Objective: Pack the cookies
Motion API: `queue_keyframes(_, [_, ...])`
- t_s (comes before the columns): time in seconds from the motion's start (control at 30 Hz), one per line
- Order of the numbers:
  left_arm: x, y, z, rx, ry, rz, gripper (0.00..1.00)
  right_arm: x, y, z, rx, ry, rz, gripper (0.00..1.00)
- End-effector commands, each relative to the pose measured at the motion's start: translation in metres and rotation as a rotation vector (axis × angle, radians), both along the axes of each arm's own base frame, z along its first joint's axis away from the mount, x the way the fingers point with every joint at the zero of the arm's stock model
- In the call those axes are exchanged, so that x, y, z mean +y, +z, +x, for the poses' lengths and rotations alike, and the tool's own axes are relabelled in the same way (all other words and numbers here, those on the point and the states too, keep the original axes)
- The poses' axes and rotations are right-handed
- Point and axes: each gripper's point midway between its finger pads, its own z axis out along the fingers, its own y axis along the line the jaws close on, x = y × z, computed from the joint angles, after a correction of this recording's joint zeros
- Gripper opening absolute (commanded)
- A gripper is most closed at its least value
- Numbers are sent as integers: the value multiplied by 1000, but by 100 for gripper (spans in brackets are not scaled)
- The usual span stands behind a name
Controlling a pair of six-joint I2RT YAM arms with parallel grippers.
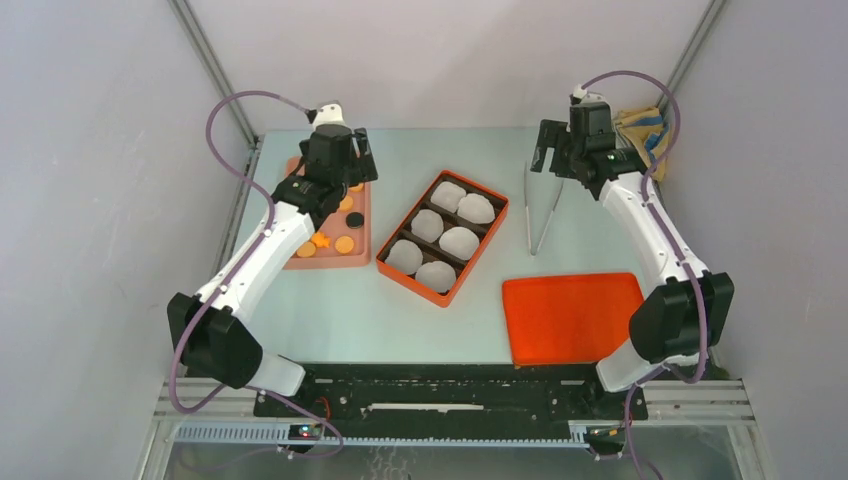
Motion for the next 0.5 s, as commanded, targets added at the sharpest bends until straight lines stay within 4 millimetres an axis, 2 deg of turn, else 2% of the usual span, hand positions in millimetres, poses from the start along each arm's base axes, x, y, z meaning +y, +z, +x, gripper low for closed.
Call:
queue_keyframes(0.0, [-4,25,-4,-41,-1,-43,83,2,-8,4,40,-34,44,100])
queue_keyframes(0.17, [-17,9,-6,6,-49,-84,83,2,-58,2,162,-46,114,100])
queue_keyframes(0.3, [-20,-9,-8,45,-56,-87,83,1,-100,3,227,-47,170,100])
queue_keyframes(0.47, [-23,-30,-22,95,-82,-108,83,6,-151,2,357,-48,173,100])
